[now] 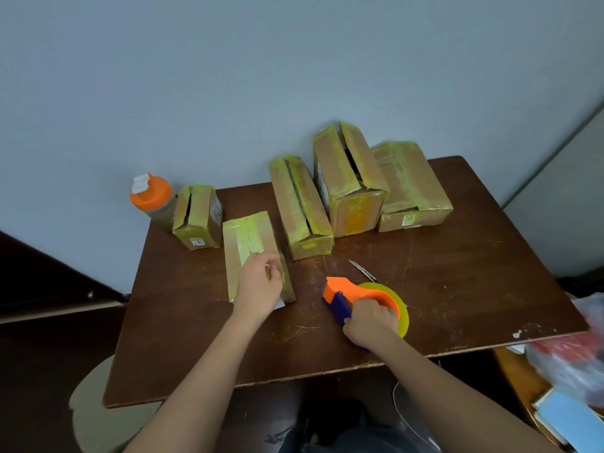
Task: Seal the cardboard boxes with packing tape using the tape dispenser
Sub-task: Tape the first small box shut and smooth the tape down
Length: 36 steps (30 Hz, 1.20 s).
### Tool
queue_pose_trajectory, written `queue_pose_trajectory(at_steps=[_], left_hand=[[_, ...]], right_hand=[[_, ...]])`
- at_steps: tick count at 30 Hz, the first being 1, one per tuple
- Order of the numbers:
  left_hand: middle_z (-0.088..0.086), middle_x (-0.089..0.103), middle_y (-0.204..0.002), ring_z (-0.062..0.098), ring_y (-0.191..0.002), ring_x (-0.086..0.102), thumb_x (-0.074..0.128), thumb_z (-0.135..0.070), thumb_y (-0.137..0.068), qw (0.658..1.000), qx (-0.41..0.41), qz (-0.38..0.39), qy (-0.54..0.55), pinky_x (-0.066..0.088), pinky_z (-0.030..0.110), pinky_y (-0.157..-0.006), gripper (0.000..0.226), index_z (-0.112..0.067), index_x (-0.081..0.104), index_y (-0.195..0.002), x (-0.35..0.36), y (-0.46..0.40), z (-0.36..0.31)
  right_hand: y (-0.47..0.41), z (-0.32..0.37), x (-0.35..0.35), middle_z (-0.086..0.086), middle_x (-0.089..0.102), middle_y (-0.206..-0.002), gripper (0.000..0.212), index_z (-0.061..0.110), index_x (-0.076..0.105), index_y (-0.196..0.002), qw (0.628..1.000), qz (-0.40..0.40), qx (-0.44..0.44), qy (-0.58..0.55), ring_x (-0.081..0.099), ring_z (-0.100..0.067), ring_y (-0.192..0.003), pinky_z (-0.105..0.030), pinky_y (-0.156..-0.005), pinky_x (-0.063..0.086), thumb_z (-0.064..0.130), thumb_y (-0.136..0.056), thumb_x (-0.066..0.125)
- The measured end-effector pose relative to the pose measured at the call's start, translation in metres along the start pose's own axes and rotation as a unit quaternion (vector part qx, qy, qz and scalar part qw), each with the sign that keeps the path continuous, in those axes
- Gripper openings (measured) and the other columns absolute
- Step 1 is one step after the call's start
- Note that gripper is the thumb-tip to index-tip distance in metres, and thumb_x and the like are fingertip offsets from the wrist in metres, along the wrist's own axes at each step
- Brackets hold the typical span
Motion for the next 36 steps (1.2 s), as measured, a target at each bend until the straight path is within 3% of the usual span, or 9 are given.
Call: queue_pose_trajectory(at_steps=[7, 11, 15, 19, 25, 30, 33, 36], left_hand=[[0.0, 0.058, -0.111, 0.013, -0.097, 0.055, 0.045, -0.009, -0.1, 0.996, -0.049, 0.052, 0.058, 0.04, 0.013, -0.072, 0.027, -0.012, 0.061, -0.121, -0.001, -0.021, -0.013], [0.002, 0.062, -0.116, 0.02, -0.11, 0.059, 0.042, -0.013, -0.101, 0.982, -0.101, 0.104, 0.122, 0.047, 0.037, -0.099, 0.025, -0.016, 0.06, -0.117, -0.005, -0.034, -0.016], [0.006, 0.066, -0.106, 0.023, -0.102, 0.064, 0.041, -0.018, -0.103, 0.948, -0.177, 0.165, 0.207, 0.048, 0.044, -0.1, 0.022, -0.01, 0.062, -0.107, -0.005, -0.036, -0.023], [0.007, 0.068, -0.083, 0.02, -0.079, 0.067, 0.041, -0.021, -0.104, 0.882, -0.234, 0.233, 0.337, 0.056, 0.035, -0.078, 0.027, -0.006, 0.062, -0.106, -0.008, -0.032, -0.03], [0.009, 0.07, -0.085, 0.02, -0.082, 0.066, 0.05, -0.016, -0.099, 0.875, -0.225, 0.239, 0.355, 0.054, 0.038, -0.084, 0.021, -0.006, 0.069, -0.101, -0.016, -0.032, -0.021], [0.009, 0.071, -0.082, 0.02, -0.081, 0.067, 0.059, -0.021, -0.094, 0.856, -0.256, 0.232, 0.384, 0.056, 0.038, -0.083, 0.018, -0.007, 0.069, -0.095, -0.018, -0.032, -0.018], [0.008, 0.072, -0.078, 0.017, -0.074, 0.069, 0.055, -0.017, -0.097, 0.852, -0.279, 0.236, 0.375, 0.056, 0.032, -0.066, 0.015, -0.008, 0.067, -0.097, -0.019, -0.031, -0.019], [0.012, 0.072, -0.079, 0.02, -0.073, 0.07, 0.056, -0.014, -0.096, 0.837, -0.3, 0.222, 0.4, 0.058, 0.033, -0.063, 0.011, -0.005, 0.063, -0.098, -0.022, -0.032, -0.021]], right_hand=[[-0.003, 0.006, -0.054, 0.003, 0.053, -0.077, 0.005, 0.019, 0.051, -0.088, 0.999, 0.006, -0.044, -0.004, 0.056, -0.019, -0.079, -0.031, -0.076, 0.043, 0.02, -0.088, 0.055], [-0.011, 0.007, -0.085, -0.001, 0.054, -0.09, 0.006, 0.02, 0.05, -0.093, 0.993, 0.06, -0.078, -0.059, 0.054, -0.021, -0.087, -0.035, -0.079, 0.044, 0.015, -0.089, 0.051], [-0.011, 0.011, -0.108, -0.004, 0.056, -0.103, 0.008, 0.016, 0.053, -0.102, 0.985, 0.077, -0.131, -0.083, 0.054, -0.019, -0.088, -0.022, -0.058, 0.039, 0.015, -0.094, 0.056], [-0.014, 0.017, -0.115, -0.009, 0.06, -0.118, 0.021, 0.011, 0.057, -0.116, 0.982, 0.088, -0.148, -0.083, 0.058, -0.022, -0.101, -0.023, -0.066, 0.043, 0.019, -0.096, 0.057], [-0.016, 0.019, -0.118, -0.007, 0.057, -0.127, 0.035, 0.011, 0.053, -0.131, 0.974, 0.124, -0.154, -0.109, 0.056, -0.024, -0.112, -0.036, -0.088, 0.049, 0.019, -0.097, 0.056], [-0.017, 0.019, -0.124, -0.007, 0.058, -0.124, 0.029, 0.013, 0.055, -0.128, 0.959, 0.165, -0.181, -0.142, 0.056, -0.025, -0.114, -0.043, -0.097, 0.046, 0.016, -0.099, 0.051], [-0.014, 0.019, -0.126, -0.007, 0.059, -0.12, 0.031, 0.012, 0.054, -0.126, 0.944, 0.195, -0.192, -0.183, 0.058, -0.024, -0.11, -0.039, -0.092, 0.047, 0.018, -0.096, 0.056], [-0.015, 0.022, -0.127, -0.005, 0.062, -0.106, 0.047, 0.012, 0.057, -0.11, 0.932, 0.203, -0.184, -0.239, 0.062, -0.02, -0.092, -0.031, -0.077, 0.048, 0.027, -0.066, 0.062]])
Point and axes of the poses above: each hand's wrist, its own y-axis away from the middle knuckle, its own x-axis out of the palm, z = x × y, the point moved 2 cm from there along -y, towards the middle knuckle
